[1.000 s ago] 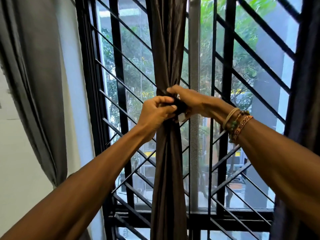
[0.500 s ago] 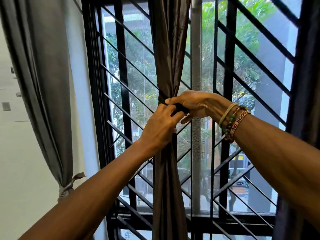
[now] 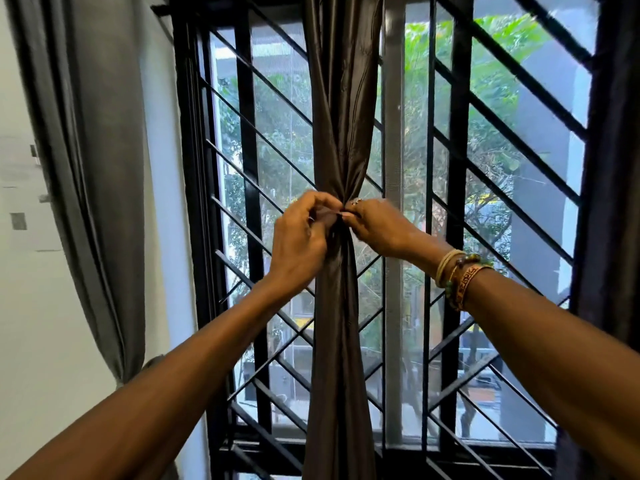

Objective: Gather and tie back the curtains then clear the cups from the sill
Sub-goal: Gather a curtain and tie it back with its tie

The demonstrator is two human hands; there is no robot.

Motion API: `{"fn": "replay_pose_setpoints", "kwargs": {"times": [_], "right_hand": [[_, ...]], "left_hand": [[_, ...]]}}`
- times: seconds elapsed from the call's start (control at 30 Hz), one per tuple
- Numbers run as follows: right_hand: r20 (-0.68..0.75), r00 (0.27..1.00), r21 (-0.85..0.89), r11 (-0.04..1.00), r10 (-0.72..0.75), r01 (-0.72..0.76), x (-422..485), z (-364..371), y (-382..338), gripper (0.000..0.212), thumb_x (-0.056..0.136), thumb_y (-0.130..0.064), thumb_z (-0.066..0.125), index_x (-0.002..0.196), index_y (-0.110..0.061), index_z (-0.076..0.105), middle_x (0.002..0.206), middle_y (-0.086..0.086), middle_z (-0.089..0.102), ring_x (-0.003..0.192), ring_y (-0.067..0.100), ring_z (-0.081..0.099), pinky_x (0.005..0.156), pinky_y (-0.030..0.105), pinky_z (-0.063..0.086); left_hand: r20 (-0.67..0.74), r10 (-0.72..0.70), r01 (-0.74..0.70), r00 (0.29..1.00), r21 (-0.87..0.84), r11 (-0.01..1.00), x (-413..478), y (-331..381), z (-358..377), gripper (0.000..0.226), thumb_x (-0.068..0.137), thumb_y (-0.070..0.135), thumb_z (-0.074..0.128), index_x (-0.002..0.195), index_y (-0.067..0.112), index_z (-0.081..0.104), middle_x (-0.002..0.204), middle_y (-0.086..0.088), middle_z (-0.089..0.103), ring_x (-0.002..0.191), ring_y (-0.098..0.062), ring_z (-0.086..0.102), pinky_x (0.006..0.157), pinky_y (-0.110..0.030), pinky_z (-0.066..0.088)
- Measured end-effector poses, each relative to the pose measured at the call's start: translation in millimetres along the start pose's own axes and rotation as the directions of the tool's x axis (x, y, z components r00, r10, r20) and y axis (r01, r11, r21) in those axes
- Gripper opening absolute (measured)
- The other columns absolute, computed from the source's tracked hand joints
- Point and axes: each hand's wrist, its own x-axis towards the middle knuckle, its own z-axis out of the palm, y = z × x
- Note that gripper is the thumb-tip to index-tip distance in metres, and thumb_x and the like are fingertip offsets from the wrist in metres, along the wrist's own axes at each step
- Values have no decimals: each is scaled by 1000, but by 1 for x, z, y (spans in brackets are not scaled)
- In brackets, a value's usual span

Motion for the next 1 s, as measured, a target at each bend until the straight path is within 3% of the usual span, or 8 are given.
{"fn": "replay_pose_setpoints", "kwargs": {"times": [0.07, 0.2, 0.33, 0.47, 0.6, 0.83, 0.93, 1.0], "right_hand": [[-8, 998, -118, 991, -65, 64, -4, 4, 3, 29, 106, -36, 33, 92, -15, 46, 78, 5, 51, 68, 29, 51, 64, 42, 43], [-19, 991, -225, 966, -133, 126, -10, 4, 6, 40, 91, -55, 29, 90, -17, 42, 70, -1, 44, 61, 21, 44, 59, 36, 35], [-176, 984, 0, 1000, -24, 24, -12, 8, 0, 50, 96, -59, 27, 66, -22, 42, 59, -5, 42, 56, 20, 46, 57, 33, 30], [-148, 989, 278, 960, 22, 21, -18, 7, -6, 46, 102, -36, 33, 59, -20, 38, 58, -5, 43, 52, 11, 39, 57, 35, 30], [-148, 983, 429, 903, 104, -30, -22, 8, -4, 47, 98, -43, 33, 63, -13, 41, 58, 1, 40, 53, 12, 34, 56, 37, 28], [-137, 989, 112, 992, -48, 64, -28, -1, 5, 38, 105, -30, 44, 69, -19, 47, 63, -5, 45, 54, 17, 41, 57, 33, 34], [-203, 976, 30, 996, -77, 85, -27, 5, 4, 27, 102, -31, 49, 86, -16, 65, 73, -3, 53, 65, 21, 49, 62, 41, 45], [-252, 968, 140, 989, -6, 43, -28, 8, 4, 39, 102, -34, 48, 77, -10, 65, 66, 0, 57, 60, 24, 53, 60, 42, 46]], "left_hand": [[-42, -107, 104, 993, -67, 992, 8, 2, 0, 25, 90, -1, 61, 93, 24, 57, 88, 8, 65, 83, -5, 64, 76, -25, 53], [-89, -197, 181, 976, -169, 969, 26, 3, 3, 26, 85, 6, 70, 88, 26, 54, 84, 3, 66, 81, -13, 66, 78, -42, 58], [-26, -166, 156, 986, -215, 964, 31, 7, 6, 25, 84, 14, 77, 98, 18, 56, 91, -1, 71, 83, -9, 69, 75, -26, 55], [132, 72, -82, 989, 66, 994, 24, -6, 7, 20, 91, 8, 62, 111, 11, 57, 107, 0, 66, 94, -8, 63, 83, -28, 52], [214, 177, -231, 961, 257, 939, 20, -20, 7, 23, 90, 10, 57, 113, 9, 55, 109, -6, 56, 99, -22, 51, 86, -39, 45], [459, 147, -423, 876, 586, 691, 31, -24, -4, 56, 83, 53, 49, 121, 14, 60, 118, -8, 56, 102, -30, 49, 83, -47, 47], [422, 148, -398, 894, 601, 693, 36, -19, -3, 50, 78, 51, 54, 109, 13, 63, 110, -9, 57, 97, -31, 50, 78, -47, 49], [404, 101, -354, 909, 623, 698, 37, -17, 0, 51, 79, 50, 57, 114, 16, 65, 108, -9, 54, 96, -30, 49, 77, -46, 48]]}}
